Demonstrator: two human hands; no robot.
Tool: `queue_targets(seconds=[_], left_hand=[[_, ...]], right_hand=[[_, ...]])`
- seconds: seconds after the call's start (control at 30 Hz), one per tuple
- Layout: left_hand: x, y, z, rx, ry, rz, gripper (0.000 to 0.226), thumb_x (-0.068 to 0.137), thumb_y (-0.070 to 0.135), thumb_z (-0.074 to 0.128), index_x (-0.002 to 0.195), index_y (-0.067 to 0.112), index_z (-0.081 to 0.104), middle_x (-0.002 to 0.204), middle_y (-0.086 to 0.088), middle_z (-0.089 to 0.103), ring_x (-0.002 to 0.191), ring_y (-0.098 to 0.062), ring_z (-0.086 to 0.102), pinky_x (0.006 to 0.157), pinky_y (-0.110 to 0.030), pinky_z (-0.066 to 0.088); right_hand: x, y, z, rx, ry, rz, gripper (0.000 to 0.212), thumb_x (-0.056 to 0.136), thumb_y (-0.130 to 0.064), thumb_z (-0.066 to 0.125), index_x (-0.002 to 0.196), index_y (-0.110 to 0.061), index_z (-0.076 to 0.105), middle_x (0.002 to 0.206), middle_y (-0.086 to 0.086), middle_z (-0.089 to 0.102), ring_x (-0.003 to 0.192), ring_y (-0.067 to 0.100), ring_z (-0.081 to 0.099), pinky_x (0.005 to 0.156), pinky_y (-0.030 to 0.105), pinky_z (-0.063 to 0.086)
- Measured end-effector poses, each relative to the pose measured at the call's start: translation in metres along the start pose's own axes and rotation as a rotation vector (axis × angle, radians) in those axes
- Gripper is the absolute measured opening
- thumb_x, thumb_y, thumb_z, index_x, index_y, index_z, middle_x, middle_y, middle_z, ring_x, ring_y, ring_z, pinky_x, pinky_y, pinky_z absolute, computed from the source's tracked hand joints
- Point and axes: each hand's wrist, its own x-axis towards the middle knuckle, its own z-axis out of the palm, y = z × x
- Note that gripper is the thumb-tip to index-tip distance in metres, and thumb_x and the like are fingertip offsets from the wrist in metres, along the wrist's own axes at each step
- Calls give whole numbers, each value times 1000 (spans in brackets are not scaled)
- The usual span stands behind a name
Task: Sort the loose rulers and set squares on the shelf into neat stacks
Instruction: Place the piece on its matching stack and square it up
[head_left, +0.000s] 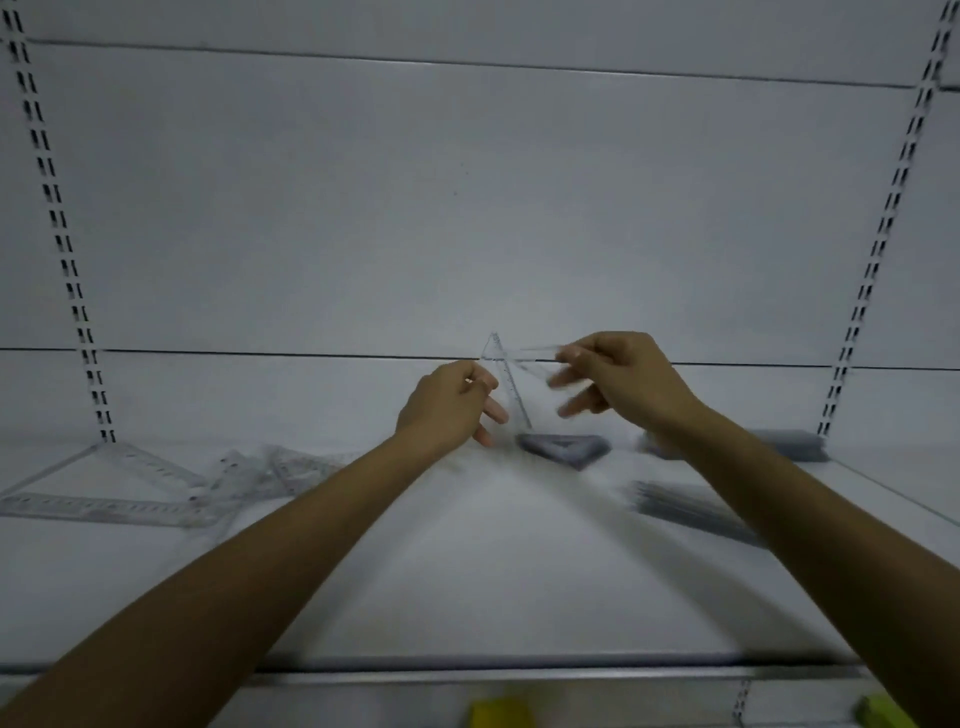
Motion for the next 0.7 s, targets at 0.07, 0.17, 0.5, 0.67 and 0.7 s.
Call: queue_targets(seconds=[0.07, 0.17, 0.5, 0.67, 0.7], left_hand=[[3, 3, 20, -46, 33, -61, 20, 95, 22, 39, 90, 20, 58, 71, 9, 73, 58, -21, 69, 83, -47, 54], [5, 2, 42, -103, 84, -120, 20, 96, 22, 39, 94, 17, 58, 73, 7, 72, 59, -23, 69, 80, -46, 56], [0, -28, 44, -112, 146, -131, 19, 97, 21, 42, 94, 14, 60, 77, 1, 72, 57, -21, 66, 69, -37, 56], [7, -23, 50, -213, 128, -195, 23, 99, 20, 36, 102, 12, 57, 90, -2, 73, 65, -19, 67, 58, -26, 48], [9, -21, 51, -269, 126, -224, 23, 100, 20, 34, 103, 13, 55, 91, -2, 72, 67, -18, 67, 59, -26, 48]], right_hand=[[4, 14, -16, -319, 58, -88, 23, 95, -29, 53, 81, -18, 68, 66, -2, 68, 46, 10, 62, 59, 27, 50], [16, 33, -25, -708, 102, -201, 29, 91, -33, 56, 64, -27, 65, 57, -6, 60, 52, 15, 57, 56, 24, 42], [50, 80, 4, -1173, -379, -123, 42, 93, -44, 44, 78, -10, 63, 75, 6, 59, 66, 21, 52, 59, 28, 36], [47, 83, -5, -1021, -263, -176, 54, 97, -53, 29, 86, -12, 62, 84, 2, 58, 84, 24, 60, 69, 30, 36], [43, 83, -5, -971, -174, -298, 50, 96, -54, 31, 89, -17, 63, 88, 0, 59, 86, 23, 60, 70, 29, 35]])
